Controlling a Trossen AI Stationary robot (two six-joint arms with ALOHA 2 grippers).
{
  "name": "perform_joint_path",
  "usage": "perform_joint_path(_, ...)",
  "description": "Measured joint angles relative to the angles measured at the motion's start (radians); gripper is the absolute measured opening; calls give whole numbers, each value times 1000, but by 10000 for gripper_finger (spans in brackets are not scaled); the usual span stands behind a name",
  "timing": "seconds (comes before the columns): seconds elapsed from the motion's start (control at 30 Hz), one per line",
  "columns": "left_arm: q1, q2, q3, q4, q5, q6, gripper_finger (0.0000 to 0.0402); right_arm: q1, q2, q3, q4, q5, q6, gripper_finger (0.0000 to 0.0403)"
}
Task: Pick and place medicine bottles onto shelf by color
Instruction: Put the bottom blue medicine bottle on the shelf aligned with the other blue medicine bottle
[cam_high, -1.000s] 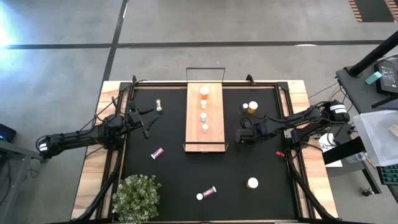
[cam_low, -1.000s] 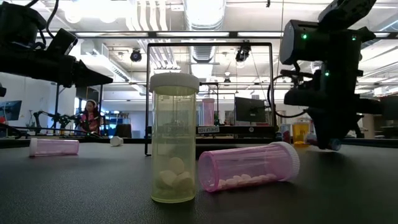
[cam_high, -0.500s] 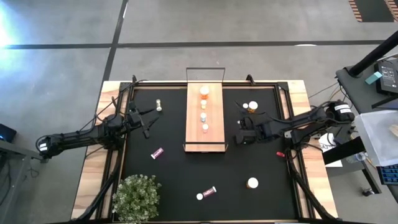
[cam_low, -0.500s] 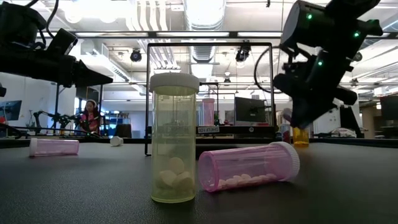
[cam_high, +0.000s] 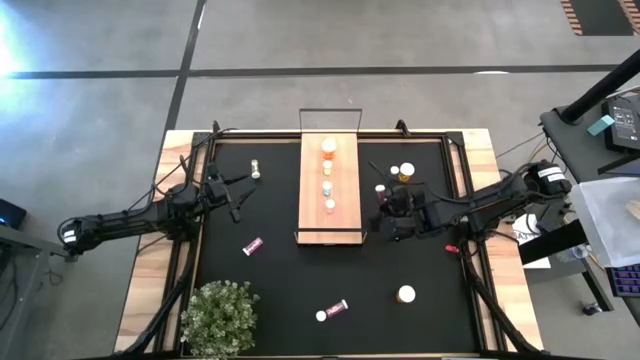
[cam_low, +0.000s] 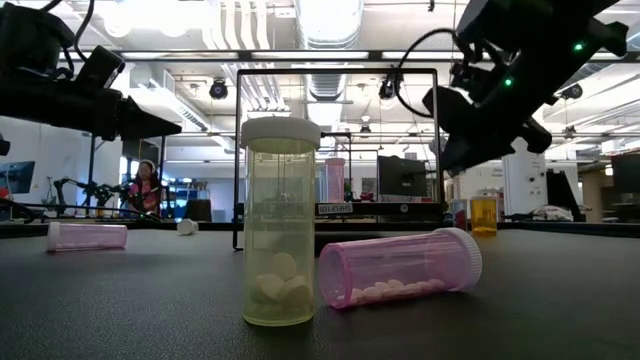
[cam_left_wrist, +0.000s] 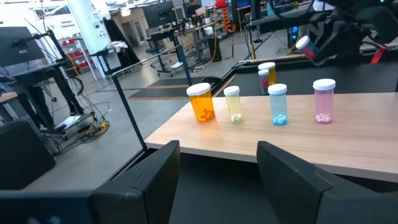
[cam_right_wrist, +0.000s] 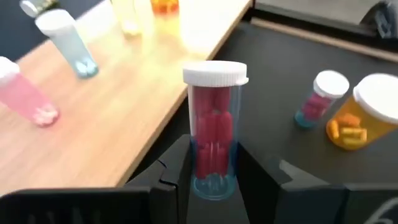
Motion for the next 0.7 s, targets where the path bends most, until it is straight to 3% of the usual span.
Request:
perform_joint_path(0.33, 0, 0, 0, 0, 0, 0, 199, 82, 3, 0, 22, 206, 22, 98)
perform_joint_path(0.7, 0, 0, 0, 0, 0, 0, 199, 129, 3, -1, 84, 298, -14, 98)
